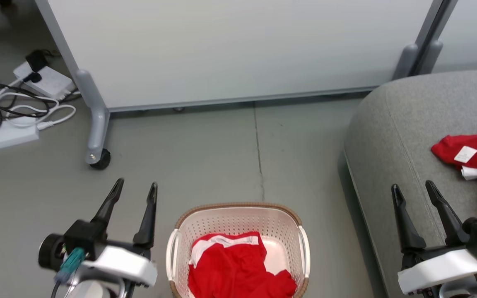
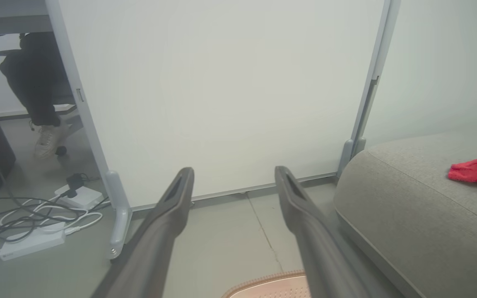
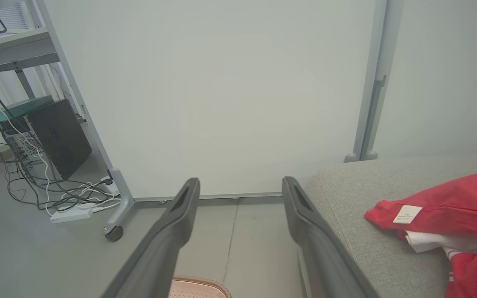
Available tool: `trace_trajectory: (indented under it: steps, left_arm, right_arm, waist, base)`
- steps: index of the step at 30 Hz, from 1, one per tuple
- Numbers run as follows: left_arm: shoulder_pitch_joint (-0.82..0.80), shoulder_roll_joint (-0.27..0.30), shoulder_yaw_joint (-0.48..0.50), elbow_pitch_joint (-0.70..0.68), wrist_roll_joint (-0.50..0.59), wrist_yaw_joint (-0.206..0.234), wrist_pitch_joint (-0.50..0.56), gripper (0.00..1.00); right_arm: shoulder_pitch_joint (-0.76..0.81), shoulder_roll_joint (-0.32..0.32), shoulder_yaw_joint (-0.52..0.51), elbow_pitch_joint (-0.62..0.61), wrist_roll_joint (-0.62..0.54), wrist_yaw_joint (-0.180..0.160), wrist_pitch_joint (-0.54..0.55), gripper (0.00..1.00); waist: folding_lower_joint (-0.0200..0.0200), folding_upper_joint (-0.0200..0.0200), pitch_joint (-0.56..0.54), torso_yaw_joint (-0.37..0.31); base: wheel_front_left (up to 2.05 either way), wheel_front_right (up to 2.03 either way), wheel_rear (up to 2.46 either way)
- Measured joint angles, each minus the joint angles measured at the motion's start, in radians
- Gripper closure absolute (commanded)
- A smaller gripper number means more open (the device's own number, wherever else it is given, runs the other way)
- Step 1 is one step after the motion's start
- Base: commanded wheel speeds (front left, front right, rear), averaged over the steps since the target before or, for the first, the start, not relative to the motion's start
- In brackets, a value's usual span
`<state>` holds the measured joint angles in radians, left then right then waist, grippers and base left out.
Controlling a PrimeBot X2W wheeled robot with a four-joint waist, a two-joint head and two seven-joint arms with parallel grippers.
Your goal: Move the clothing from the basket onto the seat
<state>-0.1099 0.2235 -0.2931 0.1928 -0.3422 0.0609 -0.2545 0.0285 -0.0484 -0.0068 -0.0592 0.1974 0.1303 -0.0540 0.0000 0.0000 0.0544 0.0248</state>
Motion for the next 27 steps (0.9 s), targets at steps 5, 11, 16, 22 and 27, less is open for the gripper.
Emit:
trace_trajectory:
  steps: [5,11,16,22,27]
  left_arm:
    - [-0.110,-0.035,-0.037,0.080,0.007,-0.022,0.018,0.00]
    - [-0.251,-0.080,-0.089,0.231,0.024,-0.067,0.027,0.00]
    - [-0.378,-0.110,-0.143,0.393,0.051,-0.106,0.047,0.00]
    - [-0.491,-0.137,-0.196,0.560,0.067,-0.145,0.052,0.00]
    - [-0.592,-0.143,-0.241,0.725,0.078,-0.170,0.080,0.00]
  right_arm:
    - [-0.033,0.000,0.013,-0.034,0.000,0.000,0.001,0.00]
    - [-0.093,0.000,0.032,-0.070,0.000,0.000,-0.008,0.00]
    - [-0.154,0.000,0.056,-0.092,0.000,0.000,-0.029,0.00]
    - [-0.212,0.000,0.084,-0.099,0.013,0.000,-0.063,0.00]
    - [-0.267,-0.001,0.119,-0.098,0.037,0.000,-0.105,0.00]
  waist:
    - [0.0000,0.0000,0.062,-0.022]
    - [0.0000,0.0000,0.172,-0.057]
    - [0.0000,0.0000,0.286,-0.089]
    - [0.0000,0.0000,0.405,-0.125]
    - [0.0000,0.0000,0.520,-0.168]
  base:
    - [0.00,0.00,0.00]
    - [0.00,0.00,0.00]
    - [0.00,0.00,0.00]
    - [0.00,0.00,0.00]
    - [0.00,0.00,0.00]
